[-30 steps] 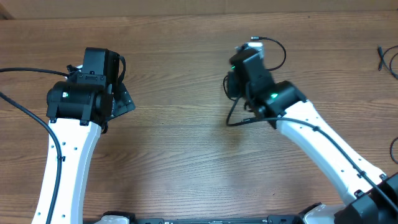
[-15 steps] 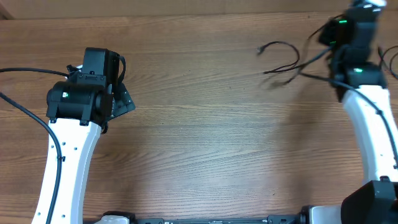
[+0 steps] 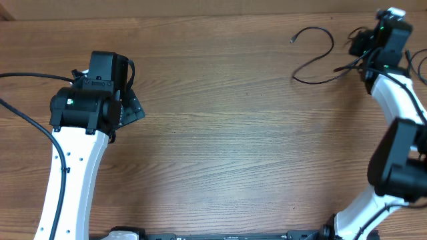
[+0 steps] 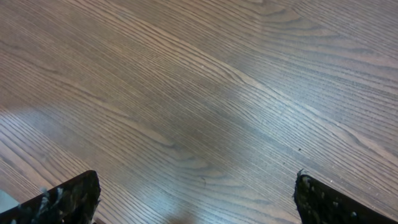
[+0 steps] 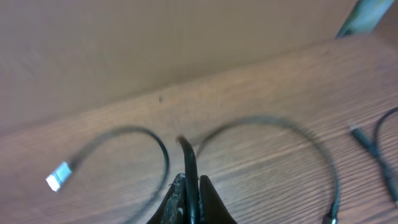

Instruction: Untangle cables

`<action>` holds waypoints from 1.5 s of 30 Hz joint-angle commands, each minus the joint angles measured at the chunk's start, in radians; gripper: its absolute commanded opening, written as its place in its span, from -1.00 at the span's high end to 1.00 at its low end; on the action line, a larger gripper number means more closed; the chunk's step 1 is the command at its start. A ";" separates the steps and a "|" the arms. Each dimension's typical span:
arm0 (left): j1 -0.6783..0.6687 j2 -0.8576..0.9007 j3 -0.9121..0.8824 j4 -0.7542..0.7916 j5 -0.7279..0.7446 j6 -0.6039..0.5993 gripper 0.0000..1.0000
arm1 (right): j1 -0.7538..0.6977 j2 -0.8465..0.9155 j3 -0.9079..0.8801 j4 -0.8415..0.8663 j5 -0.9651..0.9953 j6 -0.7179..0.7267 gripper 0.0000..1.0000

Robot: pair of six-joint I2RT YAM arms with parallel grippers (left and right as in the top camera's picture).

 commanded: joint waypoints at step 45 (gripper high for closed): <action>0.000 0.003 -0.003 0.000 -0.013 -0.016 -0.99 | 0.312 -0.804 -0.027 -1.053 -0.241 0.284 -1.00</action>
